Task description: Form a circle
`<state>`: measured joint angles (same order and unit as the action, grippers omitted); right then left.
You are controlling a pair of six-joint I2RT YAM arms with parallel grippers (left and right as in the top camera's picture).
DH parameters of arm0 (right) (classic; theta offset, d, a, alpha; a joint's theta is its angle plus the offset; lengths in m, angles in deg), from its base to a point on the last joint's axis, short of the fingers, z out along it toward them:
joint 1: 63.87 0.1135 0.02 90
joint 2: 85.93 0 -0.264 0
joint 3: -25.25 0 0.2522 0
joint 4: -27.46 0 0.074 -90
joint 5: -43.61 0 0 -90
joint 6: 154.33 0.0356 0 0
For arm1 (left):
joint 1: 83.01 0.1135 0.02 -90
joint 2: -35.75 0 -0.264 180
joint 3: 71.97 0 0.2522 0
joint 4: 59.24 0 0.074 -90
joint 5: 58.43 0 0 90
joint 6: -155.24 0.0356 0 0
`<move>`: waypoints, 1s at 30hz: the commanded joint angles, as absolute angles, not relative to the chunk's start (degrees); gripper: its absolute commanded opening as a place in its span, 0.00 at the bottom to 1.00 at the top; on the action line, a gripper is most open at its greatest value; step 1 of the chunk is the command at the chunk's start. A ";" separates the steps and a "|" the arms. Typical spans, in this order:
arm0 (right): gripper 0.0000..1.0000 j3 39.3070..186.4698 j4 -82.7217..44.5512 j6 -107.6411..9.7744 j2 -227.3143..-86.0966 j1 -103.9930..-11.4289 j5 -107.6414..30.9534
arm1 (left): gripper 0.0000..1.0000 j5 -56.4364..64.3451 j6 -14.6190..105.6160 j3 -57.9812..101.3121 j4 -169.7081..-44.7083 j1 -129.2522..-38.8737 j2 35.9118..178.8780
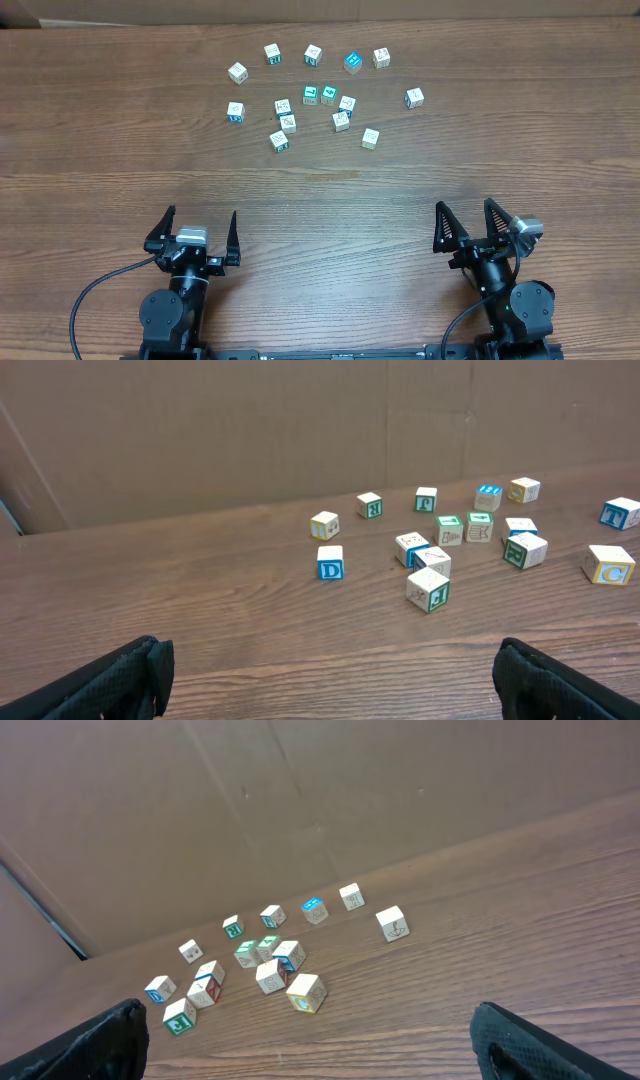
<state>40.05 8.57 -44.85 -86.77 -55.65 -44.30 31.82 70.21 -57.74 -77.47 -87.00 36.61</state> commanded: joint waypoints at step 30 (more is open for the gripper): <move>1.00 39.48 8.97 -44.91 -86.10 -55.91 -46.77 | 1.00 31.97 71.65 -57.94 -77.43 -86.67 36.00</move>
<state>40.05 8.57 -44.85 -86.77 -55.62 -45.81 31.82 70.19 -57.74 -77.47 -87.00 36.61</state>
